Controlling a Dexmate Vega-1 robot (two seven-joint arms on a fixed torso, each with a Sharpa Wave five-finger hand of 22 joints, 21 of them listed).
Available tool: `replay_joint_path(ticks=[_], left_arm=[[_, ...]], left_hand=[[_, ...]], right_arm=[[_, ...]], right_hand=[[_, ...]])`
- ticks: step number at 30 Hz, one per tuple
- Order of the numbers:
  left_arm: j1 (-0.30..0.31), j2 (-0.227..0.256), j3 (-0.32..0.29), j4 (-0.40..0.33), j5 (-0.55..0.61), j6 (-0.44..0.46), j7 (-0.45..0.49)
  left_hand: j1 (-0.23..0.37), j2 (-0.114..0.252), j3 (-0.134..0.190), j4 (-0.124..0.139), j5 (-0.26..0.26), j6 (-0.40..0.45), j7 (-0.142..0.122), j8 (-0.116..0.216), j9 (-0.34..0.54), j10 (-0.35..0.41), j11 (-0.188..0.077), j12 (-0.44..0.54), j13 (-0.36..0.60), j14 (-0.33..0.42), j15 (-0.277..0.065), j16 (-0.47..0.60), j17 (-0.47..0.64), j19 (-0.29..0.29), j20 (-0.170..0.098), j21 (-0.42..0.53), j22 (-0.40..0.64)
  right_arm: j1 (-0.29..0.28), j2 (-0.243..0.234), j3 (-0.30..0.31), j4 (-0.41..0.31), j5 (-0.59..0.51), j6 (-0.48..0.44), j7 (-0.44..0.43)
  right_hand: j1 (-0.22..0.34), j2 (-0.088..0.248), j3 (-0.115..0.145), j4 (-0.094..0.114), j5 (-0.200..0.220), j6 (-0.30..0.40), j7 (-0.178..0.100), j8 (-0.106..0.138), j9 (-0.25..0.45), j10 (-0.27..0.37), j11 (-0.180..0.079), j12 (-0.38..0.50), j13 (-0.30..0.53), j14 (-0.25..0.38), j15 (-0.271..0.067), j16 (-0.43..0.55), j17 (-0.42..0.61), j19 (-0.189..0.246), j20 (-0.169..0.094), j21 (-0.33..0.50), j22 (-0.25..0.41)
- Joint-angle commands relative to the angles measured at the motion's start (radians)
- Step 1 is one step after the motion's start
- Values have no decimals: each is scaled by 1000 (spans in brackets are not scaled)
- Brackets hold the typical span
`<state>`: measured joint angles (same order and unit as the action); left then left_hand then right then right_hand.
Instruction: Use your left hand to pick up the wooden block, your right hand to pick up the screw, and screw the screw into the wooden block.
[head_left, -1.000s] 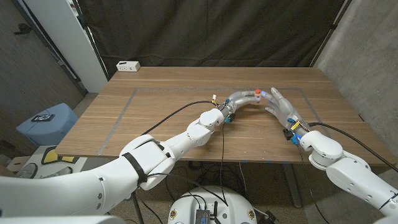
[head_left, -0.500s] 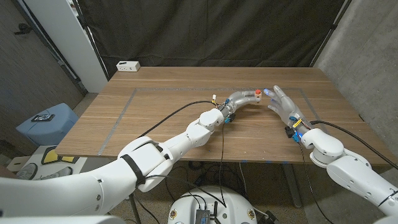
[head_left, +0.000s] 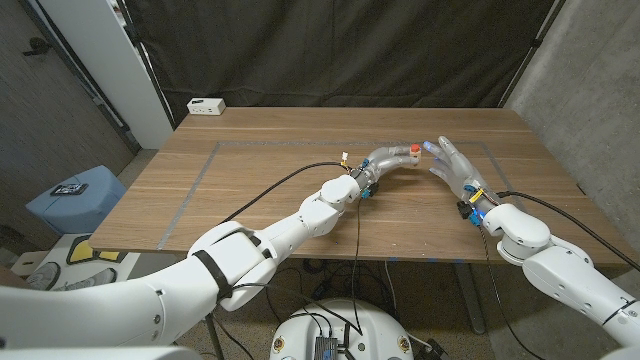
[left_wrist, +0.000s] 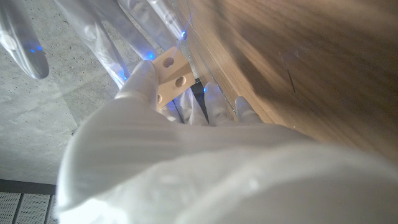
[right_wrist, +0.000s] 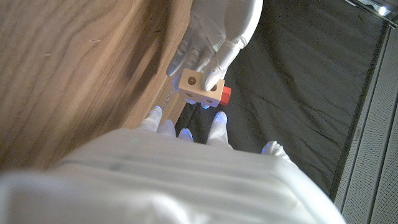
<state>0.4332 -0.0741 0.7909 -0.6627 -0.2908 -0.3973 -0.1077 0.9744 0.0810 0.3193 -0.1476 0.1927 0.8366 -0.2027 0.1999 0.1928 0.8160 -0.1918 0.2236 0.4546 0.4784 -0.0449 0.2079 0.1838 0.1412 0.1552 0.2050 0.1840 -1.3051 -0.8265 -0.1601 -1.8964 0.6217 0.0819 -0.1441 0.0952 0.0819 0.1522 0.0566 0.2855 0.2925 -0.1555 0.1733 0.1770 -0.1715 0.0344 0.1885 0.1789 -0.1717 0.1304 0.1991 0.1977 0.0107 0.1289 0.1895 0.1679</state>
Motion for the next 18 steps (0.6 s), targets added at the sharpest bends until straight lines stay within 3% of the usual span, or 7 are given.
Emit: replay_joint_path(ticks=[1,18], left_arm=[[-1,-3,3,3,2,0,3],[-6,-13,7,19,5,-3,3]], left_hand=[[-31,32,16,9,5,5,-7,3,5,26,-27,4,16,6,-53,-3,2,0,8,3,2],[-37,33,22,7,5,5,-9,3,5,26,-28,3,17,7,-53,-5,1,-1,8,3,2]], right_arm=[[31,1,-18,24,2,5,23],[52,-4,-32,41,8,10,43]], right_hand=[[1,2,-2,3,5,-2,3,1,1,-72,5,-1,4,-130,4,0,5,-8,6,-4,3],[-7,-2,-7,8,3,-1,4,6,1,-73,4,0,5,-133,4,1,7,-12,7,-4,3]])
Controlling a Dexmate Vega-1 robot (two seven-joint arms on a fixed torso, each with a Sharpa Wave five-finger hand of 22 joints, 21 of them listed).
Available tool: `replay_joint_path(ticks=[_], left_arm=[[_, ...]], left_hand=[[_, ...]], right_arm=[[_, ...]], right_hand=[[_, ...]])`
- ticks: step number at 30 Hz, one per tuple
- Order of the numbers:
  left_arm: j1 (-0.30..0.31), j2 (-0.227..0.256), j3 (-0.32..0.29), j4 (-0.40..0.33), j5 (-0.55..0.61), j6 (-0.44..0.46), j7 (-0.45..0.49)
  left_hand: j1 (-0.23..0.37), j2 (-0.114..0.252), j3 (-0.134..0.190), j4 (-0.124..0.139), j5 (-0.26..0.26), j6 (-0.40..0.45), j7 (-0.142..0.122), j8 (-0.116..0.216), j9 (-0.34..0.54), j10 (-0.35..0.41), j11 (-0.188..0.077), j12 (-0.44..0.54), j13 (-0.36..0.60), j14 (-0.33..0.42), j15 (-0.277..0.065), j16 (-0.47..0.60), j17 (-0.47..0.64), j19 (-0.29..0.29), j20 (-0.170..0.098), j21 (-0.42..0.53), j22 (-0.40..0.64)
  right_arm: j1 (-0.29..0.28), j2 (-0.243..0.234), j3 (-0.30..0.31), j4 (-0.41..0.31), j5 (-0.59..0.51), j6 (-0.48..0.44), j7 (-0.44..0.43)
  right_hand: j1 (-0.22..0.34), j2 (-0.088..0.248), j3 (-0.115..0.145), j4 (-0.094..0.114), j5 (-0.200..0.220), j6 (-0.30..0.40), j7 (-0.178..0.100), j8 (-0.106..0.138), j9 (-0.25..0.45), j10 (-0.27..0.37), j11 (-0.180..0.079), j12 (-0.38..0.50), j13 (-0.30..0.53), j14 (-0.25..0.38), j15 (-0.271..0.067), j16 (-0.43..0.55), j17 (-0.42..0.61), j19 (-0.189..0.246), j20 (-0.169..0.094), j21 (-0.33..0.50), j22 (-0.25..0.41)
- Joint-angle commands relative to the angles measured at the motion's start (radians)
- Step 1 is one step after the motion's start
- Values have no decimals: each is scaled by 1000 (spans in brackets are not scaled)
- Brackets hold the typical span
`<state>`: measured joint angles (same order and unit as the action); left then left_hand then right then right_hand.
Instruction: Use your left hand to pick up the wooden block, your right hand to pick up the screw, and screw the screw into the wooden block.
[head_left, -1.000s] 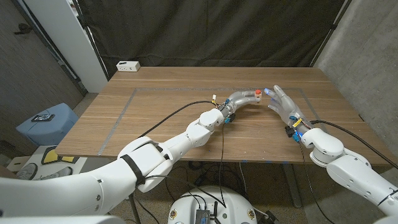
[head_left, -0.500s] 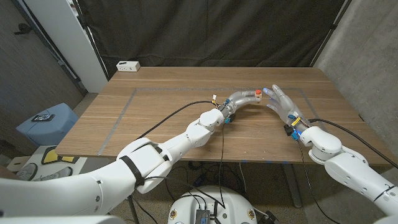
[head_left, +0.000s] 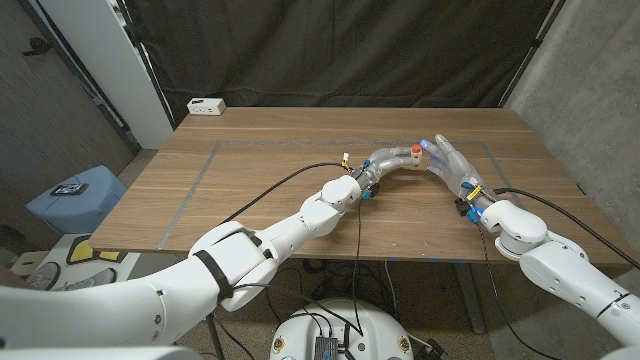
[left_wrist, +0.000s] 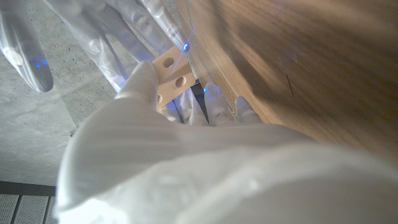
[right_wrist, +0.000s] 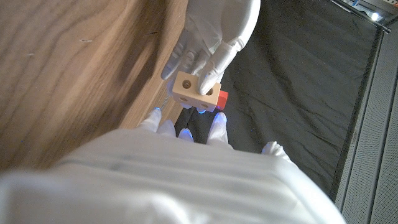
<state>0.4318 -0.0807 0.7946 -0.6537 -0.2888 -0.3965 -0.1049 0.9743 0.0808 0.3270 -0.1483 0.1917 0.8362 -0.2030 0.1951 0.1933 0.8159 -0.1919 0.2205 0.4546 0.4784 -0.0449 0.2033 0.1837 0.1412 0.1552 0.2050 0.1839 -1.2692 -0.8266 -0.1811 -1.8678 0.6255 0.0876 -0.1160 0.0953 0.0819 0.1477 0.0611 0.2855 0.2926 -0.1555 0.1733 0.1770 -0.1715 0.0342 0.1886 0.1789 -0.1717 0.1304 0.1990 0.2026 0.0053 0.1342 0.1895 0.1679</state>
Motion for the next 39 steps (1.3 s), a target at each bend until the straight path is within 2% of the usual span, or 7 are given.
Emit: replay_joint_path(ticks=[1,15,39], left_arm=[[-5,-7,3,11,3,-5,0],[8,3,5,-19,6,5,7],[34,35,2,-90,2,33,15]], left_hand=[[-37,33,14,8,6,6,-9,8,4,27,-27,6,17,7,-53,-1,1,-1,9,3,2],[-46,34,18,9,6,11,-11,8,5,30,-28,6,18,11,-53,0,1,-1,10,3,2],[-52,28,22,4,4,25,-10,12,5,42,-28,9,20,17,-54,0,1,0,4,4,2]], right_arm=[[17,-4,-11,13,4,6,16],[25,-5,-23,19,5,16,29],[4,-15,-20,-15,-2,11,10]], right_hand=[[-7,-2,-2,3,3,-2,4,6,1,-73,4,0,5,-132,5,1,2,-7,2,-4,3],[-10,-2,-4,6,3,6,1,10,1,-73,5,1,5,-132,5,2,2,-8,3,-3,3],[-12,0,-4,8,3,15,-1,14,2,-70,7,3,5,-129,4,4,2,-8,2,-2,3]])
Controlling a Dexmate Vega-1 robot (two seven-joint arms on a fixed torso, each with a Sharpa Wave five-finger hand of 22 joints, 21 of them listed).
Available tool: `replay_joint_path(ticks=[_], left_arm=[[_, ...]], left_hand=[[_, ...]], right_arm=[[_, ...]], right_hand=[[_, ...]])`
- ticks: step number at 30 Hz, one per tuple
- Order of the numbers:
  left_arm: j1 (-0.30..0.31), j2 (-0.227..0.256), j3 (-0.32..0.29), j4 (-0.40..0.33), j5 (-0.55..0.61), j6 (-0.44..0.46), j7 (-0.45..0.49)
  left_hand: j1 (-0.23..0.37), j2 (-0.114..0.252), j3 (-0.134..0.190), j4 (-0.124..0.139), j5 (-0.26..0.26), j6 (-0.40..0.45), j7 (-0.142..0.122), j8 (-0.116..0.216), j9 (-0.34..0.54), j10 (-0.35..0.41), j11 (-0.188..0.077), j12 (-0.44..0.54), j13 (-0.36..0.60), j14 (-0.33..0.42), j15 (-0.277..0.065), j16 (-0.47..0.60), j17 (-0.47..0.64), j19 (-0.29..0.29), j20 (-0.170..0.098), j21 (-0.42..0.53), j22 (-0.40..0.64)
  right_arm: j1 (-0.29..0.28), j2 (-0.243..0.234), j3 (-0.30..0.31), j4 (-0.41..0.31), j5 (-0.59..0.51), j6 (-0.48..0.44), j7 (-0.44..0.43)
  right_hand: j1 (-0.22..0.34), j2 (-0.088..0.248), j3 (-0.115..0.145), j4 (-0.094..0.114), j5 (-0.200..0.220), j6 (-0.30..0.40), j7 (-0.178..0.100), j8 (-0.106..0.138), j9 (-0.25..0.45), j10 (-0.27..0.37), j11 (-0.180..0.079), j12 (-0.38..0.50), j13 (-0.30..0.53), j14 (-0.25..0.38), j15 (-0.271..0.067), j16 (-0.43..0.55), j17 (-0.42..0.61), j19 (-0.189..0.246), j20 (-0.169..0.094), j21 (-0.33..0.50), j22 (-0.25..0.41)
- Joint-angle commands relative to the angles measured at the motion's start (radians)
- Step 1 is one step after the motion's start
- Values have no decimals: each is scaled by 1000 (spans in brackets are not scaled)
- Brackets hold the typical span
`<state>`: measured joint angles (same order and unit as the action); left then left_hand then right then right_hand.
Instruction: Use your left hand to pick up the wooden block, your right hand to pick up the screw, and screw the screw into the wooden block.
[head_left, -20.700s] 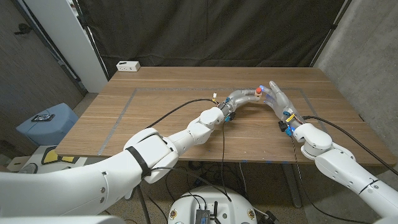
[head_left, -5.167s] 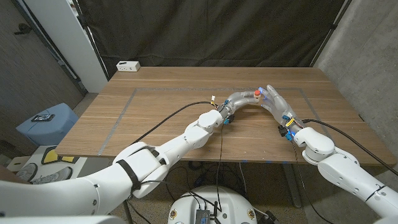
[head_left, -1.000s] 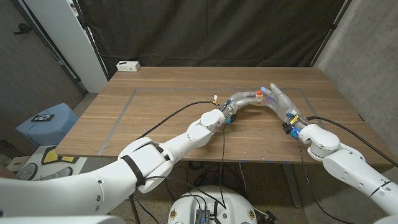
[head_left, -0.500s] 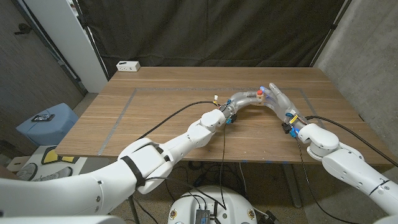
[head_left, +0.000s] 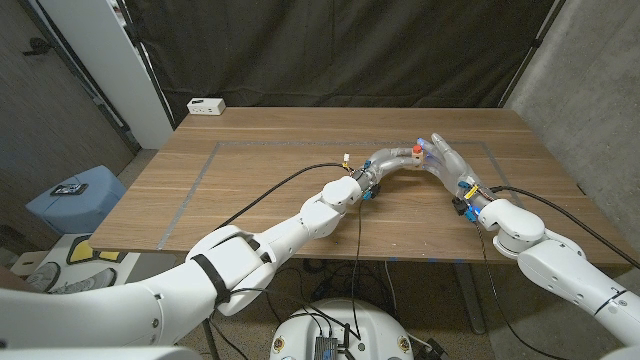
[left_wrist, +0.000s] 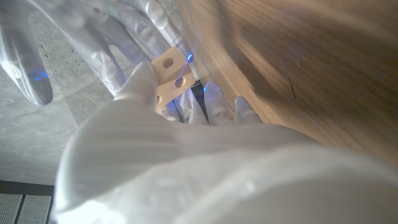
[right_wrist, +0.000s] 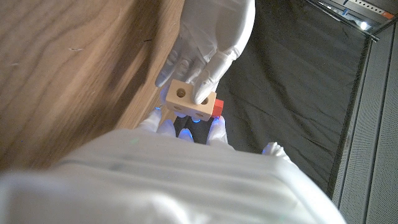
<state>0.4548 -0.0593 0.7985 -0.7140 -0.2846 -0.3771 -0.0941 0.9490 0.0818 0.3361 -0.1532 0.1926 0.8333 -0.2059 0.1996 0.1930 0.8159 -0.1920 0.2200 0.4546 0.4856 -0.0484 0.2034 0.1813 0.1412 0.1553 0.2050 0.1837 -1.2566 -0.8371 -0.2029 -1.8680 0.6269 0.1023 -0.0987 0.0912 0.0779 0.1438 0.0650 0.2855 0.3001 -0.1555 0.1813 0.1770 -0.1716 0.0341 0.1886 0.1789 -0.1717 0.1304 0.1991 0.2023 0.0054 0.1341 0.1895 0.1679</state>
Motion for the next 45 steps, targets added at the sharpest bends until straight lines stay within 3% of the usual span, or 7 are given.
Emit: replay_joint_path(ticks=[1,27,45], left_arm=[[11,14,-2,-31,-2,14,5],[-8,-6,-6,25,-12,-3,-10],[-44,-45,-9,122,-16,-39,-30]], left_hand=[[-27,27,13,9,3,27,-6,7,5,42,-28,10,20,10,-51,0,4,0,4,4,2],[-33,25,15,6,3,45,3,12,5,58,-28,10,20,15,-56,3,5,1,0,4,2],[-32,21,14,3,2,56,2,16,6,68,-28,11,21,17,-58,5,7,3,-4,5,2]], right_arm=[[-8,-5,2,-14,-3,-3,-7],[-11,-6,-1,-21,3,-18,-10],[-40,-6,4,-46,8,-17,-21]], right_hand=[[-8,4,0,4,3,8,-1,7,2,-70,6,3,5,-130,4,4,3,-9,2,-2,3],[-7,5,1,4,3,19,-1,9,2,-67,1,5,5,-127,4,5,2,-5,0,0,3],[-6,8,2,4,3,27,-1,11,2,-66,-1,5,5,-125,4,6,2,-3,-1,1,3]])
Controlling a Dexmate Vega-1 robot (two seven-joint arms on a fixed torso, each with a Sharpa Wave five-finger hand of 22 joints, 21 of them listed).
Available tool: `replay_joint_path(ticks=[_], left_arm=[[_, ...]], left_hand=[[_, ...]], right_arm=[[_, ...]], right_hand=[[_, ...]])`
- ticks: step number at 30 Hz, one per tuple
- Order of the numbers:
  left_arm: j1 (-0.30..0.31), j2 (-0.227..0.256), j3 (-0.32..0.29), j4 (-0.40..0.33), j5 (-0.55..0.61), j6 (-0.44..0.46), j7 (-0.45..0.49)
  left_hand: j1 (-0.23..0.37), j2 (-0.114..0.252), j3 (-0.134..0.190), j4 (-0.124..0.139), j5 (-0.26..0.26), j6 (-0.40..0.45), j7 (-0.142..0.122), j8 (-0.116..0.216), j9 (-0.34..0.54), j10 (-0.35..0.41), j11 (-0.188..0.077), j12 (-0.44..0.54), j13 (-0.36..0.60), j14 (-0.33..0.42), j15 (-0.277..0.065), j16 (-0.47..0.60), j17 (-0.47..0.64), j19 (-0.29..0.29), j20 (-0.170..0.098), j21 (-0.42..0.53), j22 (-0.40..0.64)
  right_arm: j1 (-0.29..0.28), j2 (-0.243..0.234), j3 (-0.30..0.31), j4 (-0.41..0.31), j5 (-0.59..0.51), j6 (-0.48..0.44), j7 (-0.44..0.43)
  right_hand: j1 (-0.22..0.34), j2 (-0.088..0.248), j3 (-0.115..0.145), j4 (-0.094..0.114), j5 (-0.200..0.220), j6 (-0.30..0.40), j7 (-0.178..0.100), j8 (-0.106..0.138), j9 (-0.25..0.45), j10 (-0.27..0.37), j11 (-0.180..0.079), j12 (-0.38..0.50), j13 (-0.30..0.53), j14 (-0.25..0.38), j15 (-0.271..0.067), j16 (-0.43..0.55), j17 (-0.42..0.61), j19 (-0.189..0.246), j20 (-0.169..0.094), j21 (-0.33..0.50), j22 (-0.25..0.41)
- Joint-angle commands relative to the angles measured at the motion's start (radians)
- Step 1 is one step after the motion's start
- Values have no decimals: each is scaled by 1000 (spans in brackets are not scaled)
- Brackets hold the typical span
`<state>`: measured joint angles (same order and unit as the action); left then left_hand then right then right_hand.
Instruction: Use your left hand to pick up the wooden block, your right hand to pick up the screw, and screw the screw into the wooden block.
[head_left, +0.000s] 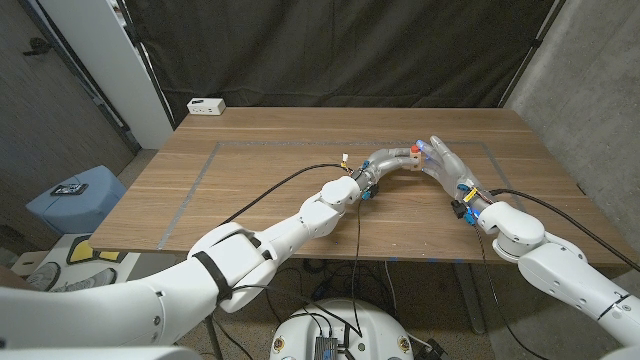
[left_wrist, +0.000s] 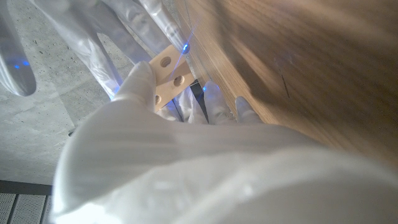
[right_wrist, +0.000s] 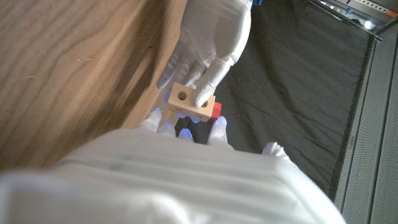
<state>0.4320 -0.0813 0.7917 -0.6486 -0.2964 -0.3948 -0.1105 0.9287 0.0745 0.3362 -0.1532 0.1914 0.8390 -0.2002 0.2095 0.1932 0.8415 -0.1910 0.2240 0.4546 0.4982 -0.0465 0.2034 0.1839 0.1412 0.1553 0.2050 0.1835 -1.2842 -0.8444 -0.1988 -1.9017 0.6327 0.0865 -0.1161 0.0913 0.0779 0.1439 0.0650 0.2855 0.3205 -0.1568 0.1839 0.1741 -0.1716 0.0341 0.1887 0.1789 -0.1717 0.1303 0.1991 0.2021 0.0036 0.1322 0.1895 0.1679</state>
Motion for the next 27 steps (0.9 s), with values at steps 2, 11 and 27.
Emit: replay_joint_path(ticks=[2,11,27], left_arm=[[-24,-26,-3,65,-4,-25,-15],[-26,-27,-4,70,-2,-30,-13],[-26,-17,-3,56,3,-27,-12]], left_hand=[[-11,29,14,3,3,52,-3,7,5,44,-29,7,21,6,-61,6,4,3,-5,5,2],[-6,30,15,-1,4,42,15,3,6,38,-28,1,19,1,-63,5,6,5,-4,5,2],[-1,31,16,-2,6,36,23,1,6,36,-28,-5,19,-2,-60,5,6,5,-4,5,2]], right_arm=[[-10,2,-3,-12,3,-1,0],[10,10,-22,-4,-1,5,18],[13,11,-20,-8,-13,19,7]], right_hand=[[-5,8,2,4,3,8,0,8,4,-64,-1,5,5,-124,5,6,2,-1,2,1,3],[-2,9,3,3,4,19,1,9,4,-55,-3,8,4,-117,4,7,1,7,1,4,3],[0,9,4,2,4,23,0,9,4,-53,-3,8,4,-115,4,7,0,8,0,3,2]])
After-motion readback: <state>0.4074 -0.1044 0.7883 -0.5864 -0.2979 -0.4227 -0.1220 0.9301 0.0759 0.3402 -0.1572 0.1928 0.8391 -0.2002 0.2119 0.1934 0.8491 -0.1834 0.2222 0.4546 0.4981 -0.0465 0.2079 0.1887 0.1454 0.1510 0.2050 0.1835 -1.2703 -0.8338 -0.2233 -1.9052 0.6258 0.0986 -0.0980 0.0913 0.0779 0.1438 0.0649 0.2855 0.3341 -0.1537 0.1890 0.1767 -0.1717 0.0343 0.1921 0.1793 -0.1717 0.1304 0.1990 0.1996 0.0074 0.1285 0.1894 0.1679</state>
